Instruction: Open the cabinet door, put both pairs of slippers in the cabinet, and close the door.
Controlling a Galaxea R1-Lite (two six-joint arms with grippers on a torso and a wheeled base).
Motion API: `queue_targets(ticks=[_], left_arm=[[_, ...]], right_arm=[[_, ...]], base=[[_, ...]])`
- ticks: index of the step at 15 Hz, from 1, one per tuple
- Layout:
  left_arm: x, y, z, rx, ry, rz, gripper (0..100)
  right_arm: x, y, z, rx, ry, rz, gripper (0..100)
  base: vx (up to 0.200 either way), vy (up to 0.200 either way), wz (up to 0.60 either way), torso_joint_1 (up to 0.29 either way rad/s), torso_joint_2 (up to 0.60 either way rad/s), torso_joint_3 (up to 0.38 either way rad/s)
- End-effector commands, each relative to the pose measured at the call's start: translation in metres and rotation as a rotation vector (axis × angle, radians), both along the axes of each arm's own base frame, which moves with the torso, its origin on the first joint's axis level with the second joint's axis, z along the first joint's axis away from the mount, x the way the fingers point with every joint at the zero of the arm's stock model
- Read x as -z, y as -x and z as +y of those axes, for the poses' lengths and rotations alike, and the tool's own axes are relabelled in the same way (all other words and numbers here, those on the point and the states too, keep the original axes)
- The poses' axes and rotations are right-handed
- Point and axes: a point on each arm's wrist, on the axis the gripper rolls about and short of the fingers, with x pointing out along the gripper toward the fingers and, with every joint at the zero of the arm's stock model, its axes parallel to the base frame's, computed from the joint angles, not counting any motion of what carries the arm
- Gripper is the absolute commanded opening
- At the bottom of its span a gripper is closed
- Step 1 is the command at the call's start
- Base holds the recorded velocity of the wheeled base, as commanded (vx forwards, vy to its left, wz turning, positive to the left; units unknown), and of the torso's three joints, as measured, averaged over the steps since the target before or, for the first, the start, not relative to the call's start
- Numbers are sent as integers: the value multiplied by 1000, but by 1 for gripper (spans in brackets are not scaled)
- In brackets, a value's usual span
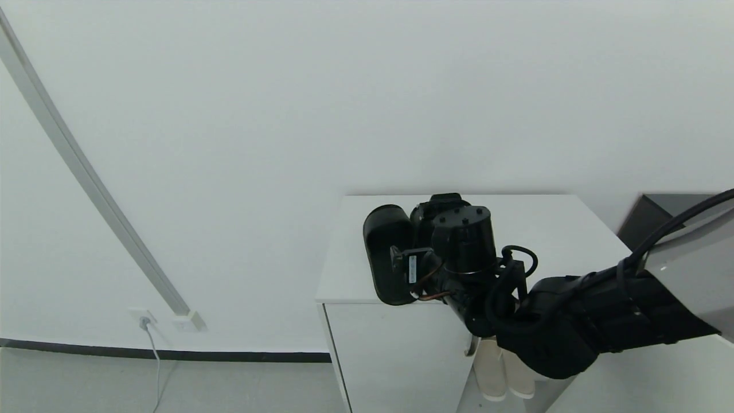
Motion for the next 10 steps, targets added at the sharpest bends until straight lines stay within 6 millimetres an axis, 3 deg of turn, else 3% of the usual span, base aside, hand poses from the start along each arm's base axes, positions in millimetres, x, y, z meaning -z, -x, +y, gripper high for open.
queue_targets(ticks=[1,10], left_arm=[[0,0,0,0,0,1,0],[0,0,0,-1,6,1,0]], right_arm=[[13,-6,5,2,15,7,100],[26,-48,16,48,22,-28,100]], base=[[0,0,0,0,0,0],[0,0,0,0,0,0]])
